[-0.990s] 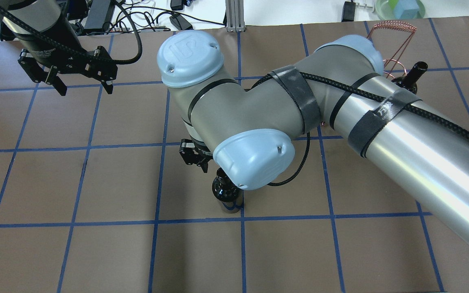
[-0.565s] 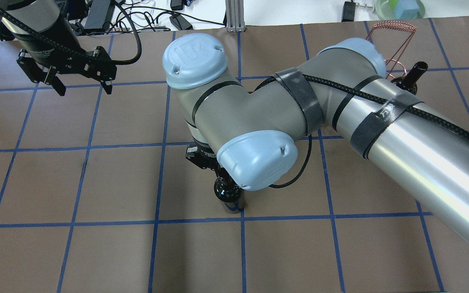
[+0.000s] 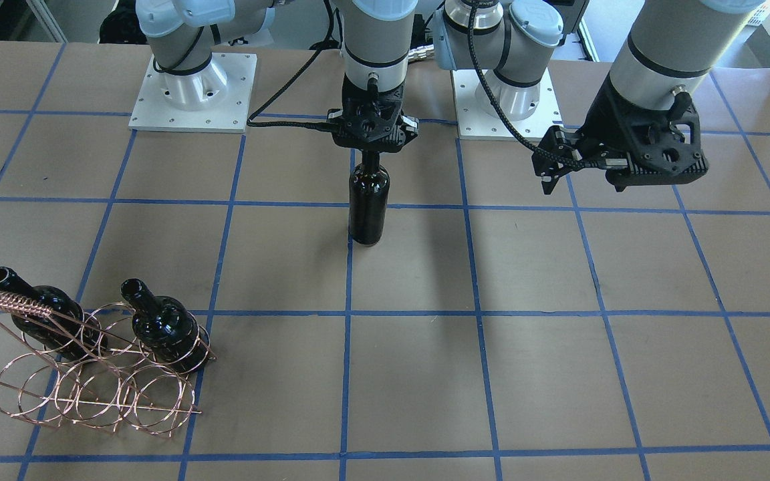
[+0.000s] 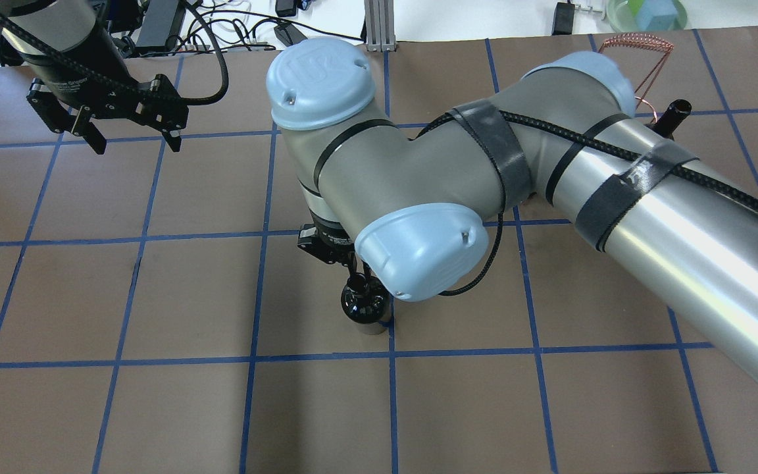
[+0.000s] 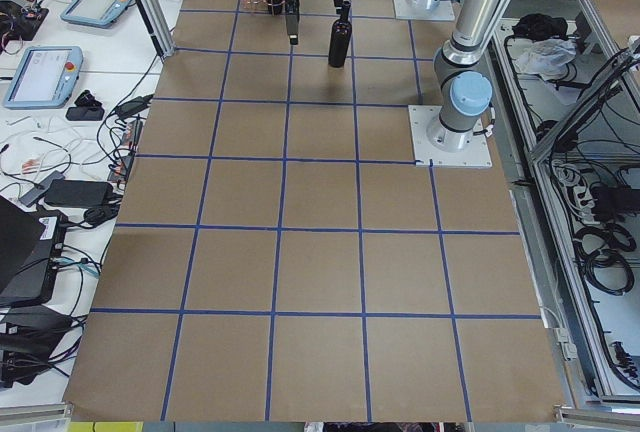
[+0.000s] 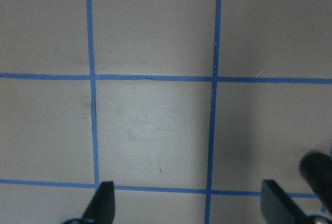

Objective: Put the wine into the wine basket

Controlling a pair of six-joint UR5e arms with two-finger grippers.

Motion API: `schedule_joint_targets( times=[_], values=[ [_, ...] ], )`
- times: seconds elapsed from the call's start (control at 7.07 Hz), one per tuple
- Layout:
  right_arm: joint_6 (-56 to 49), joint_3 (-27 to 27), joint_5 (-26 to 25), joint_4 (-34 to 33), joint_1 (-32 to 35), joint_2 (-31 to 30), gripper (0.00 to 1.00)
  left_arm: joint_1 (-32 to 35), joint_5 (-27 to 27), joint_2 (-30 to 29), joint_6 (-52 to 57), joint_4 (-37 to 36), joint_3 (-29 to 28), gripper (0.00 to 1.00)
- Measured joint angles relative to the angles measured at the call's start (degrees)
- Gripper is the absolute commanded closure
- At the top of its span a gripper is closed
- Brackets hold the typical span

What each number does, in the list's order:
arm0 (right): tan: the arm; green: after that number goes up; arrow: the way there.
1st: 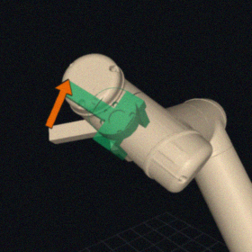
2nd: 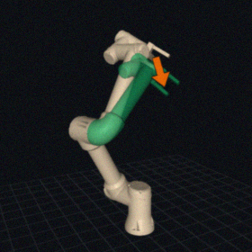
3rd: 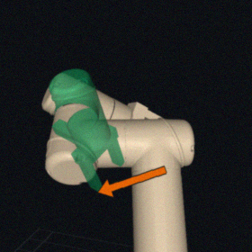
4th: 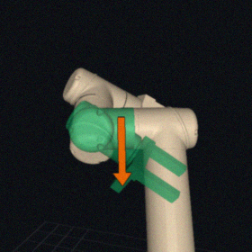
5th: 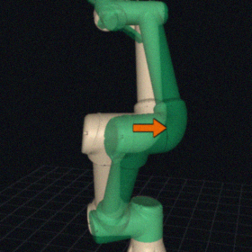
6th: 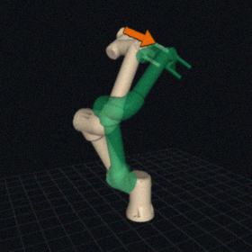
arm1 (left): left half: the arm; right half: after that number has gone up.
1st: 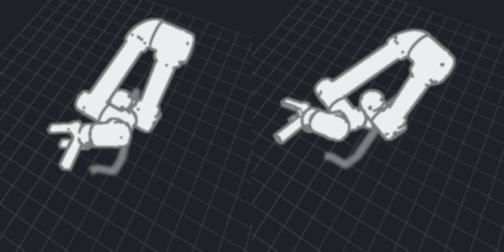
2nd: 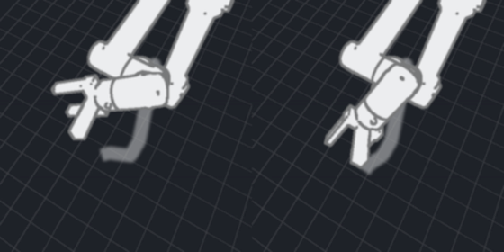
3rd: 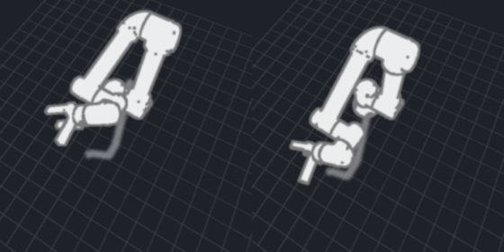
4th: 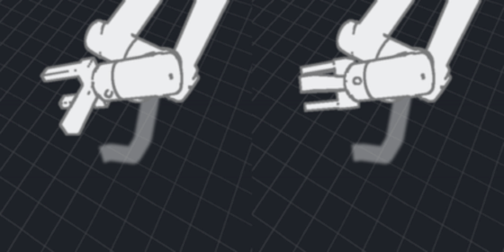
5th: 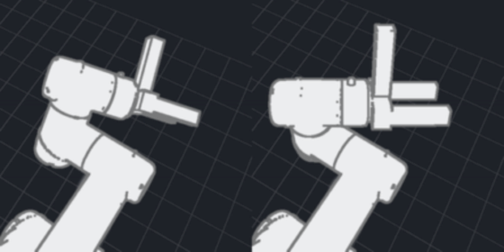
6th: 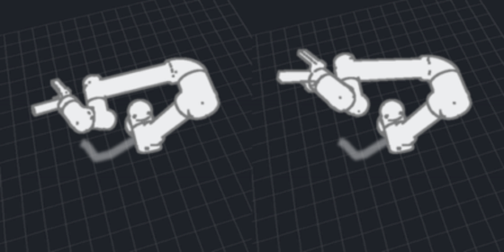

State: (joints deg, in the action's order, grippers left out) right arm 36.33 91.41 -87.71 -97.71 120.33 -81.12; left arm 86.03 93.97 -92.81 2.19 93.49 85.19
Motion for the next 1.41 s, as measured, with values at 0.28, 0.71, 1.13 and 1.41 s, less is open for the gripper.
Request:
schedule_joint_targets(
  times=[0.28, 0.71, 1.13, 1.41],
  values=[
    [-2.98, -1.20, 1.01, 1.47, -5.04, -2.74, 0.73, 0.07, 0.08, 0.14, 0.00, 0.02, 0.35, 0.00],
    [-1.94, -1.11, 3.85, 2.66, -6.40, -4.29, 0.35, 0.10, 0.23, 0.25, 0.00, 0.07, 0.61, 0.00],
    [1.44, -1.03, 0.42, 1.96, 0.46, -0.41, 0.37, 0.10, 0.30, 0.26, -0.02, 0.15, 0.78, 0.00],
    [1.01, -0.80, 0.15, 1.97, 1.43, 1.15, 0.42, 0.10, 0.33, 0.38, -0.06, 0.10, 1.25, 0.00]
  ],
)
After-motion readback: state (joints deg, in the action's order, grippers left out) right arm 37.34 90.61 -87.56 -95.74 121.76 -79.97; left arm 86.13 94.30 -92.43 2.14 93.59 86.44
